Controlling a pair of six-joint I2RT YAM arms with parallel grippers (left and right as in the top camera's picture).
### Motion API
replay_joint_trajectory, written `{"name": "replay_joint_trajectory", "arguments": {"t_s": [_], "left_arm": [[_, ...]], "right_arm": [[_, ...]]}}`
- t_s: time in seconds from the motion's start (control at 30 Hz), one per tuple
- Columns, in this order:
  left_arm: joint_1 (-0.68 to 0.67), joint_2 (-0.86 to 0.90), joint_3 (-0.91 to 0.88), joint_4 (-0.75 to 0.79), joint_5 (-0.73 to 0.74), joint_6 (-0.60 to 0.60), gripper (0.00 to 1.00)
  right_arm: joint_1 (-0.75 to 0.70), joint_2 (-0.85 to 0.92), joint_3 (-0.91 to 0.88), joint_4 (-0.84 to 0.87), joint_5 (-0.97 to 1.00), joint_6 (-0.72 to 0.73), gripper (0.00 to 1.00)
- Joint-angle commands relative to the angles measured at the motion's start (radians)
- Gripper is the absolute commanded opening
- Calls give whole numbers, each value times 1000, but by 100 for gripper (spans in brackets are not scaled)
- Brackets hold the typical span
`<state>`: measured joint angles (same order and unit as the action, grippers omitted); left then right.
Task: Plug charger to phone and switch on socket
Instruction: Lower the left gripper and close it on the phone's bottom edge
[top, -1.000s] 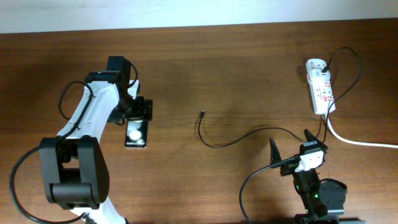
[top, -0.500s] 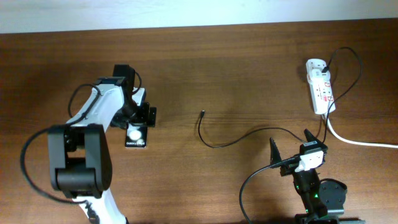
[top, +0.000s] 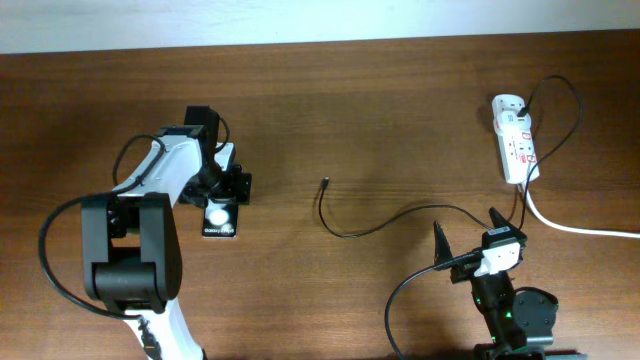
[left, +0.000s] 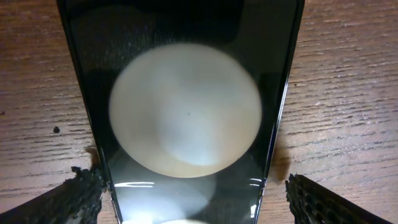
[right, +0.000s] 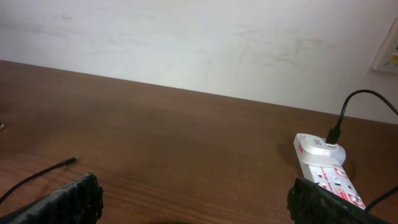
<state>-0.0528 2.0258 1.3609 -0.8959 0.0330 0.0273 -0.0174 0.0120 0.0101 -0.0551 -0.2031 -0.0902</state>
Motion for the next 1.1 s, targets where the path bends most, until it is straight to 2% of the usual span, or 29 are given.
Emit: {"name": "replay_joint_trajectory", "arguments": {"t_s": [0.0,0.4,0.57,0.7,1.07], "left_arm": [[3,32,-6,3,-7,11,98],[3,41,-102,101,-6,11,97],[3,41,-108,96,6,11,97],[3,41,-111,76,42,11,89],[3,41,-111,72,58,11,84]], "right_arm": [[11,-6,-5,-5,-10,-3,99],[11,-6,-5,-5,-10,-3,99],[11,-6,-5,-5,-10,-3,99],[11,-6,-5,-5,-10,-3,99],[11,-6,-5,-5,-10,-3,99]]}}
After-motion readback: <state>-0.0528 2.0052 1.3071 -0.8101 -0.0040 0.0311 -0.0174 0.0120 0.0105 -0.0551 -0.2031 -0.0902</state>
